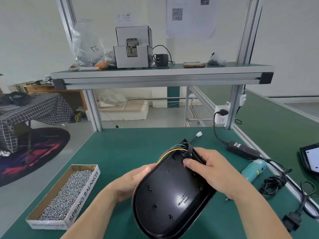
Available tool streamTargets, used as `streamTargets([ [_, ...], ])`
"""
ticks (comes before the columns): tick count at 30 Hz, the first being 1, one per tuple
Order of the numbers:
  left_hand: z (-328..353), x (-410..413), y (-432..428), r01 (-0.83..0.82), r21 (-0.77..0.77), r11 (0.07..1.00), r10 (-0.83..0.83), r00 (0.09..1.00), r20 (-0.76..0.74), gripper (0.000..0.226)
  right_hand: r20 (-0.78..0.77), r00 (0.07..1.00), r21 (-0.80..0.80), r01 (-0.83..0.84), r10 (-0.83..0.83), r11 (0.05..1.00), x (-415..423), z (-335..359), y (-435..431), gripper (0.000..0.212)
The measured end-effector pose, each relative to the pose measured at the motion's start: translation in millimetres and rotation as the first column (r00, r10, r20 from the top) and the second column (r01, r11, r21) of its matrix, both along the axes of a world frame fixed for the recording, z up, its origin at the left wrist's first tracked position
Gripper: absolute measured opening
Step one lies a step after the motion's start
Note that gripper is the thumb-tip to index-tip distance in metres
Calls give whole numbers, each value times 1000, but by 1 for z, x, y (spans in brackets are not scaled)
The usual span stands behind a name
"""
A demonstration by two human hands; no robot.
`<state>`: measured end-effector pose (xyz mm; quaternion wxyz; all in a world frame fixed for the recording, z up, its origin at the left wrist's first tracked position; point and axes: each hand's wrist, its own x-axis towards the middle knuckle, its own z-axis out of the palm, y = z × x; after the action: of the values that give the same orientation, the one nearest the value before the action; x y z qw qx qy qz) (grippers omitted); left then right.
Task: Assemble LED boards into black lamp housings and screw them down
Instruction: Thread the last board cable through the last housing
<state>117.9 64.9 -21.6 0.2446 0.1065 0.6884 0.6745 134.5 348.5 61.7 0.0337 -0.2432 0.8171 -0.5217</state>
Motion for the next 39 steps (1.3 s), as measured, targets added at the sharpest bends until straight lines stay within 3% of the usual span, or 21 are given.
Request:
streamTargets([
  [3, 9, 4, 21, 38, 211, 977, -69, 987, 142, 37, 17, 996, -28, -88, 88, 996, 3, 5, 0, 15],
  [5, 10, 6, 13, 48, 366, 929, -22, 997, -74, 59, 5, 995, -15, -100, 100, 995, 4, 7, 3, 16],
  [6, 11, 10, 12, 61, 419, 906, -24, 995, -93, 63, -7, 996, 0, -90, 90, 996, 3, 7, 6, 17],
  [8, -7, 9, 16, 135, 360, 923, -109, 990, -93, 68, -13, 998, 11, -63, 63, 998, 1, 7, 12, 18],
  [11, -12, 16, -8, 146, 221, 964, -156, 987, 32, 77, 12, 999, -14, -39, 39, 999, 1, 6, 20, 16],
  [14, -10, 24, -39, 2, 218, 976, -16, 998, 62, 58, 23, 999, 46, -30, 29, 999, -1, 6, 24, 20],
  [18, 13, 32, -70, -309, 321, 895, 285, 951, 118, 36, -37, 998, 310, 66, -57, 949, -6, 3, 23, 17],
  [20, 29, 34, -73, -332, 340, 880, 320, 943, 92, 30, -73, 989, 386, 147, -128, 911, -6, 1, 18, 23],
  [23, 47, 42, -55, -327, 370, 869, 345, 938, 19, 40, -165, 956, 452, 293, -244, 842, -4, -2, 1, 32],
  [27, 52, 58, -4, -293, 331, 897, 345, 932, -109, 46, -192, 938, 394, 343, -289, 853, 0, -2, -21, 24],
  [32, 47, 63, 31, -278, 121, 953, 301, 911, -281, 36, -188, 972, 384, 205, -141, 900, 10, 5, -24, 36],
  [35, 45, 67, 28, -253, 76, 964, 264, 927, -268, 40, -122, 992, 282, 78, -44, 956, 17, 2, -17, 16],
  [36, 43, 67, 26, -252, 73, 965, 262, 928, -263, 41, -83, 997, 244, 28, -8, 969, 20, 1, -13, 19],
  [37, 40, 68, 24, -255, 73, 964, 265, 929, -257, 41, -77, 997, 211, 2, 15, 977, 23, 0, -10, 42],
  [38, 38, 69, 22, -259, 76, 963, 270, 930, -248, 41, -121, 993, 175, 3, 18, 985, 25, 0, -7, 61],
  [39, 36, 70, 21, -261, 85, 962, 274, 933, -235, 42, -205, 979, 148, 37, -6, 988, 27, 2, -5, 67],
])
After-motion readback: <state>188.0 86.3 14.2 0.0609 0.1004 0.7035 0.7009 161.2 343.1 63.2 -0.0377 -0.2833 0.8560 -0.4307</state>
